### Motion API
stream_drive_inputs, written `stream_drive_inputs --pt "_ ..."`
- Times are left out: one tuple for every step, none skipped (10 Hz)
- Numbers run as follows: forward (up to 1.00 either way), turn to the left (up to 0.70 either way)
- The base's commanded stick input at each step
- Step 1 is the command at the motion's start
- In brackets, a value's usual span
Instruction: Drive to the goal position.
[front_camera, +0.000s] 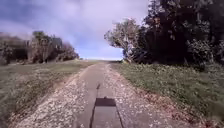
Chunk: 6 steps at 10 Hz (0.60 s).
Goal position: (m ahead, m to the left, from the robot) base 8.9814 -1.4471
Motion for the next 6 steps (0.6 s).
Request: stream_drive_inputs --pt "0.70 0.14" --pt "0.70 0.14" --pt "0.70 0.14" --pt "0.70 0.14" --pt "0.70 0.14" --pt "0.70 0.14"
